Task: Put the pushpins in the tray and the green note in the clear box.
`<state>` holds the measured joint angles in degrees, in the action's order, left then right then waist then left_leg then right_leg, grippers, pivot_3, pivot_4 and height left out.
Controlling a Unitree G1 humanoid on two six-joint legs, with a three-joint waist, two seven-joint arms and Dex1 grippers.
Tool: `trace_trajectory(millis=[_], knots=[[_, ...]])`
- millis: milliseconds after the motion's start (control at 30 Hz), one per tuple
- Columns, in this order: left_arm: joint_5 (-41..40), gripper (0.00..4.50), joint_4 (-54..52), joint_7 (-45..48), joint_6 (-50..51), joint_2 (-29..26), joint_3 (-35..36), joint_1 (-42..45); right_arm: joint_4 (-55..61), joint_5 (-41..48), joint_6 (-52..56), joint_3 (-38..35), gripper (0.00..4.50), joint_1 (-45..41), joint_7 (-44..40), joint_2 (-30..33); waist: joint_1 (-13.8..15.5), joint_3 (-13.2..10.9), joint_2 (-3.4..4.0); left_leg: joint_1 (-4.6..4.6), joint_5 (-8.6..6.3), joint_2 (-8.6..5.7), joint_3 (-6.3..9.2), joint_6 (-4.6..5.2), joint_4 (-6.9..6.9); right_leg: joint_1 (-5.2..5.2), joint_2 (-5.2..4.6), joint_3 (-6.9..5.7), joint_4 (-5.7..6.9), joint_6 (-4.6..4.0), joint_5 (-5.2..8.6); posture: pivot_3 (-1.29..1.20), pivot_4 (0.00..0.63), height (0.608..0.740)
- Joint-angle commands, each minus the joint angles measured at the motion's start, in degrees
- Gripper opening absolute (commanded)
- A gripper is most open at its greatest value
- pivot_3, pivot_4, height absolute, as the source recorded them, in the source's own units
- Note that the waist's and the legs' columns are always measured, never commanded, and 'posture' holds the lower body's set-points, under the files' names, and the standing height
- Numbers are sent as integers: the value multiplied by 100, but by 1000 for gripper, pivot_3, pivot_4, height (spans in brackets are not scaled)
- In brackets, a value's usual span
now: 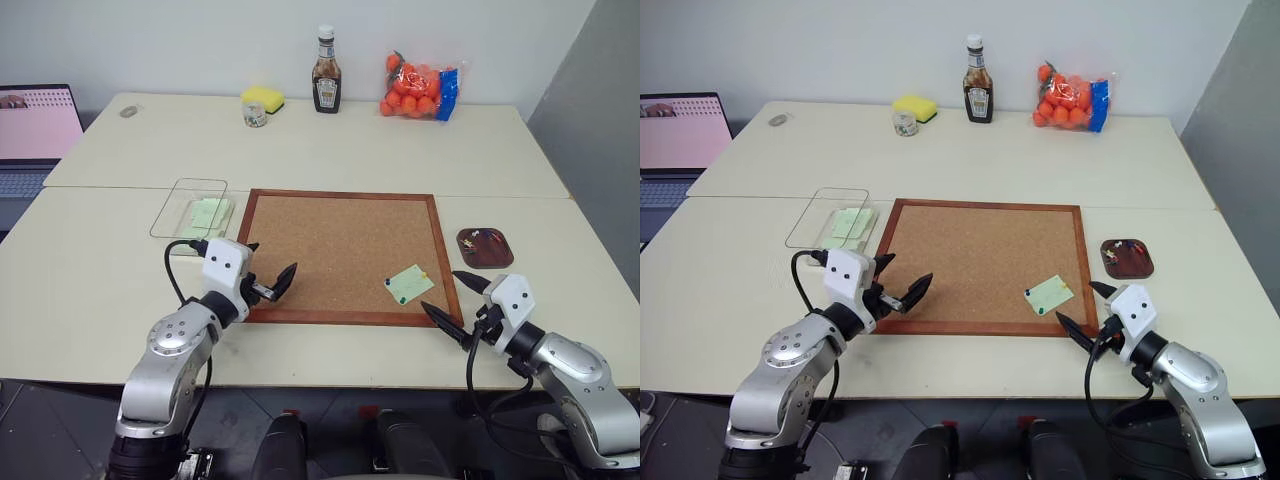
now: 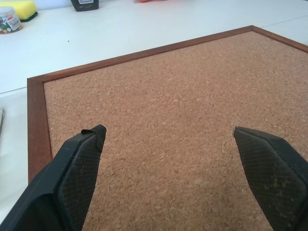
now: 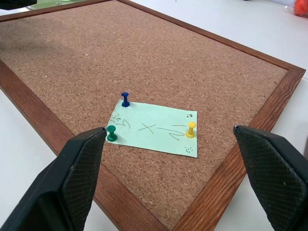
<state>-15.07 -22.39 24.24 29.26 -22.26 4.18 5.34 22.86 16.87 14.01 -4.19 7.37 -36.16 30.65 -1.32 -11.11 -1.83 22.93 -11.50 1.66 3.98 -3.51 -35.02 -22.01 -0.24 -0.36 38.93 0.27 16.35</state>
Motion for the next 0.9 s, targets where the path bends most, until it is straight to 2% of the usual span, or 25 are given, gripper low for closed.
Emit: trace_trajectory(millis=[33,467,700,900], knots=[[48,4500,-71,-8,-231,6,-40,106,214,-1,-131,-10,4473,-52,-12,-11,0,0,0,0,0,0,0,0,0,0,0,-1,0,0,0,0,150,740],[-49,4500,-86,164,-88,-149,-8,240,202,-23,-211,48,4473,7,10,-40,0,0,0,0,0,0,0,0,0,0,1,-1,0,0,0,0,150,740],[-368,4500,63,420,-200,-220,237,482,258,-14,-214,35,4473,-39,44,-66,0,0,0,0,0,0,0,0,0,0,2,-4,1,0,0,0,150,740],[-313,4500,265,759,-279,-438,67,779,421,-2,-143,27,4473,-54,147,-110,-1,0,0,0,0,0,0,0,0,0,3,-4,1,0,0,0,150,740]])
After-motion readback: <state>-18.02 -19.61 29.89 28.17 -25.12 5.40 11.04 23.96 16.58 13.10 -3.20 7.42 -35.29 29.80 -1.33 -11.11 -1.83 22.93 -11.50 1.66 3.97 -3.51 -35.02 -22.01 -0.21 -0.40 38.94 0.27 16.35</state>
